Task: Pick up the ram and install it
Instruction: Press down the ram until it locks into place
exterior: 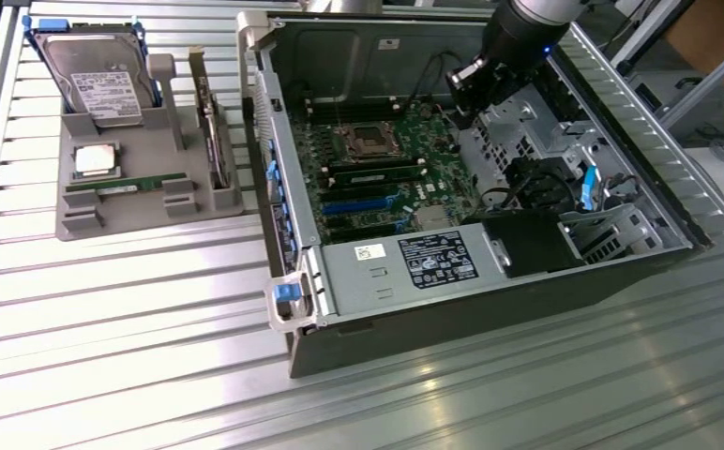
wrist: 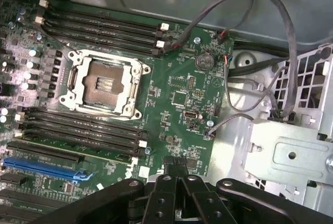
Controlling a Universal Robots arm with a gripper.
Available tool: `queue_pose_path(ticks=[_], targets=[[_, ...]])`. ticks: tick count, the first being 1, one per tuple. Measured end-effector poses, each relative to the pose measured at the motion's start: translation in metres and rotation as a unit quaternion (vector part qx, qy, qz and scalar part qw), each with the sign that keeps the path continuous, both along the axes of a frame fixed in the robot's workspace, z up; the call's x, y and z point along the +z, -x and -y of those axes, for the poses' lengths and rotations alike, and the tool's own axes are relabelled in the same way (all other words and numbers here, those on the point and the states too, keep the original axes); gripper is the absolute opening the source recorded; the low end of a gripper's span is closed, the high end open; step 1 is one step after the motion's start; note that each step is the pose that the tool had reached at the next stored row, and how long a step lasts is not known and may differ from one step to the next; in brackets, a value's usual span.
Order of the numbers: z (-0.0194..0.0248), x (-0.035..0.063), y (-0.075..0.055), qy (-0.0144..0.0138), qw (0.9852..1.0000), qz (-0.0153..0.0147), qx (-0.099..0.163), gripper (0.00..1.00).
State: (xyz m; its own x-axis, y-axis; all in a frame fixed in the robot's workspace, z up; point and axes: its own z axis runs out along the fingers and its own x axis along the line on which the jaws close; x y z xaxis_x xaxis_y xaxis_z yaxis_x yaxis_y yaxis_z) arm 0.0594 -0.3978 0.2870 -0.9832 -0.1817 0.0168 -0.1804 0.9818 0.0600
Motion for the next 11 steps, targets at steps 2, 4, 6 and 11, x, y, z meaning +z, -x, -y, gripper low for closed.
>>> queue_pose_path(ticks=[2, 4, 6, 11], targets=[[0.0000, -0.0001, 0.0000, 0.0000, 0.9999, 0.0000, -0.016, 0.10], [0.0000, -0.0002, 0.0000, 0.0000, 0.9995, 0.0000, -0.032, 0.10], [0.0001, -0.0007, 0.0000, 0.0001, 0.9981, 0.0000, -0.061, 0.10], [0.0000, -0.0010, 0.0000, 0.0003, 0.9975, 0.0000, -0.071, 0.10]])
